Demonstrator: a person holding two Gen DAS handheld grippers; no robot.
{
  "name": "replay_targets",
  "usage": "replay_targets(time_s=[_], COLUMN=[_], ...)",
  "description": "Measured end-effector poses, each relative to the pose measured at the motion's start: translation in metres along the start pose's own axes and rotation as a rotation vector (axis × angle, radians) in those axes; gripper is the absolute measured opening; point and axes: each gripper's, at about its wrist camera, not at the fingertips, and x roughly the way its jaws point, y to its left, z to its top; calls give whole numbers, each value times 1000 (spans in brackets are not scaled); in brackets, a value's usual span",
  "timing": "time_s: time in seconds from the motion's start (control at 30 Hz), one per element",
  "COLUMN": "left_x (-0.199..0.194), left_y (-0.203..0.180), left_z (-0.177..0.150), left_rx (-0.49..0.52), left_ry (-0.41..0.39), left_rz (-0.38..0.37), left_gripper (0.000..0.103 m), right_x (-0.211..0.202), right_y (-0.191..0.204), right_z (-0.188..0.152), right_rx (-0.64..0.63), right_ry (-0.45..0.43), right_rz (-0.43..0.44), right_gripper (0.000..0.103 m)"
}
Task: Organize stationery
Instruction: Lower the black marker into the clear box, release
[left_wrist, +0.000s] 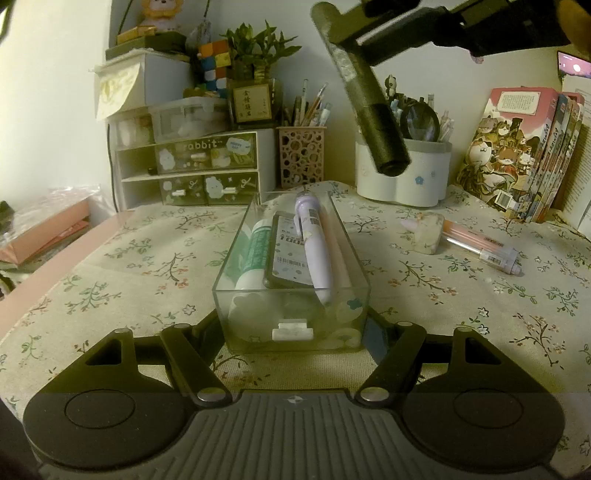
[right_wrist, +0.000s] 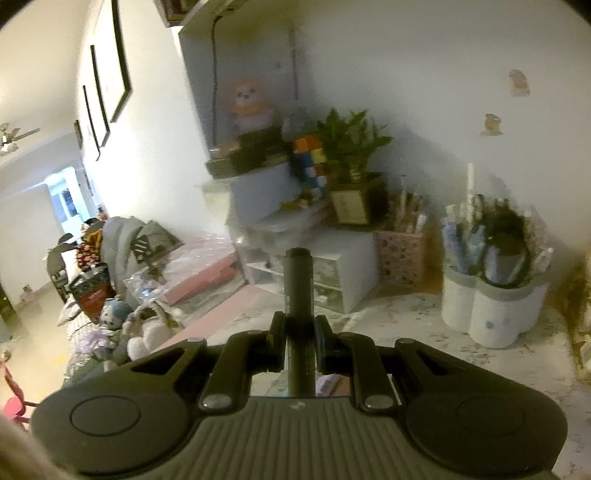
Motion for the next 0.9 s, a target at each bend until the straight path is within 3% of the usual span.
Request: replay_targets(time_s=[0.23, 0.57, 0.77, 0.9], left_x=[0, 0, 0, 0], left_y=[0, 0, 1, 1], left_z=[0, -1, -1, -1], left_rx=[-2, 2, 3, 3], left_ry=[1, 2, 2, 2], left_rz=[-1, -1, -2, -2], left_gripper=[73, 73, 73, 73], right_x=[15, 61, 94, 105], right_y=[-6, -50, -69, -71], right_z=[-1, -18, -33, -34], right_rx=[69, 401, 612, 642], right_ry=[51, 189, 287, 311], right_rz=[102, 243, 255, 216], right_gripper=[25, 25, 25, 25])
